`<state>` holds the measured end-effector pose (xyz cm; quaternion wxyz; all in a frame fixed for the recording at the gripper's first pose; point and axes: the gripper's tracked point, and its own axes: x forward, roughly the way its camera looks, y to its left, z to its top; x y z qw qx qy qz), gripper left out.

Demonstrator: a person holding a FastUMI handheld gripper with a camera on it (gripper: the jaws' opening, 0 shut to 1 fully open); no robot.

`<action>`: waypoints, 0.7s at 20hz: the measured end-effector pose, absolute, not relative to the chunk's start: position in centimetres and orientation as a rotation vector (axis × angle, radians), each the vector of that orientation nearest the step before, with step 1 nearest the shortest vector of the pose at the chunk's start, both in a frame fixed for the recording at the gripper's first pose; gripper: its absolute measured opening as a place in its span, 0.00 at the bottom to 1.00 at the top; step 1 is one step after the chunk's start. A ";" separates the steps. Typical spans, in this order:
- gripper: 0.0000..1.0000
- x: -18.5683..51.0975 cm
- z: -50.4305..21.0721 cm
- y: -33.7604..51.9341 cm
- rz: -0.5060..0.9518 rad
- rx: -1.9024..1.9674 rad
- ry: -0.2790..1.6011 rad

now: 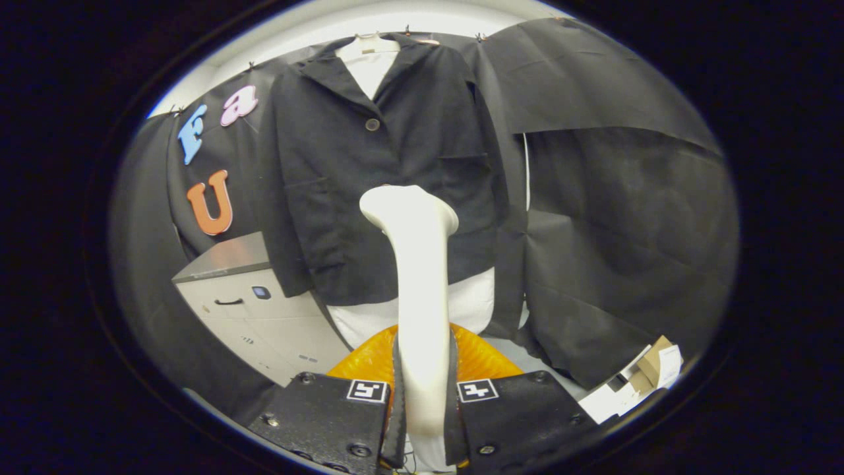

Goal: Iron the clothes twice with a garment steamer, once on the left side and once on the right side.

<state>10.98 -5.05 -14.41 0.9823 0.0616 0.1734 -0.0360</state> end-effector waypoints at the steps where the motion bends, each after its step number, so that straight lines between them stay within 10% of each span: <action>1: 0.26 10.5 -14.0 -4.4 -0.061 0.119 0.342; 14: 0.26 3.6 -11.7 4.2 0.090 0.072 0.300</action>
